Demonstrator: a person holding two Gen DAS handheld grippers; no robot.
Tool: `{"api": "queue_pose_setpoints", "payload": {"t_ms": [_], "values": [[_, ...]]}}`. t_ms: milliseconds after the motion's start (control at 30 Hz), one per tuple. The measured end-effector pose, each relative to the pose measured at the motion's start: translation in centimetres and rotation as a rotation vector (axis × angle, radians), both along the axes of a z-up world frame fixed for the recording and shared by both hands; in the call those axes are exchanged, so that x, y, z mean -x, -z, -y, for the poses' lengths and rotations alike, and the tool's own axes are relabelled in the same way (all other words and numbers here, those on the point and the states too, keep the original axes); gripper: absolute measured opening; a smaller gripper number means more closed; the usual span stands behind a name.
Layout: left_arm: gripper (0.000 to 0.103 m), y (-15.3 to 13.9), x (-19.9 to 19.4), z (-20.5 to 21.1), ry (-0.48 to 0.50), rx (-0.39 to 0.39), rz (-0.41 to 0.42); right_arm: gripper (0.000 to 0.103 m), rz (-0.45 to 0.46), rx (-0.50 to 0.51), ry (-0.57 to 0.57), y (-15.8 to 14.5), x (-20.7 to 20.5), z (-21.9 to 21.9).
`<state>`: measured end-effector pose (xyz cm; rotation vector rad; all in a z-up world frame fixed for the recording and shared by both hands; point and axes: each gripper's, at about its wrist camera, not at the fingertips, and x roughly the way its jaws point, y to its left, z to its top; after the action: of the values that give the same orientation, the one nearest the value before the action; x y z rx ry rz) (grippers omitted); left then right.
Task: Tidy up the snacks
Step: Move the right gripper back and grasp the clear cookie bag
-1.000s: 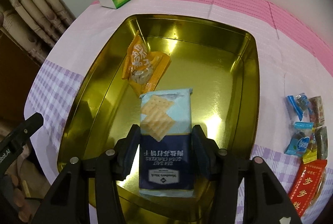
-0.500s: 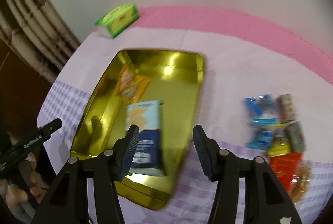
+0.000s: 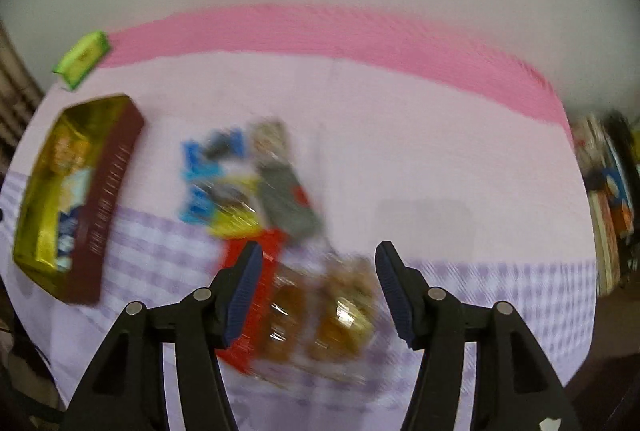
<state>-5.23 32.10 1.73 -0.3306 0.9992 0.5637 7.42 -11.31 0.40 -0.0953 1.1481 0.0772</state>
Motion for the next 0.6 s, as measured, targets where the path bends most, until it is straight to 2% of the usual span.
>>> {"api": "queue_pose_setpoints", "payload": {"t_ms": [167, 333, 400, 533, 600], "values": [[0.081, -1.3, -0.4, 1.9, 0.043, -0.002, 0.013, 0.056, -0.087, -0.015, 0.033, 3.1, 1.0, 2.5], [0.081, -3.2, -0.9, 5.7, 0.150, -0.016, 0.035, 0.056, -0.111, -0.039, 0.051, 4.9, 1.2, 3.0], [0.082, -3.6, -1.3, 7.6, 0.200, 0.001, 0.034, 0.056, -0.116, -0.052, 0.053, 5.5, 1.0, 3.0], [0.082, -4.0, -2.5, 12.2, 0.336, 0.026, 0.021, 0.051, -0.108, -0.070, 0.058, 6.4, 0.8, 3.0], [0.082, -4.0, -3.3, 14.6, 0.396, 0.031, 0.007, 0.044, -0.109, -0.087, 0.056, 6.5, 0.7, 3.0]]}}
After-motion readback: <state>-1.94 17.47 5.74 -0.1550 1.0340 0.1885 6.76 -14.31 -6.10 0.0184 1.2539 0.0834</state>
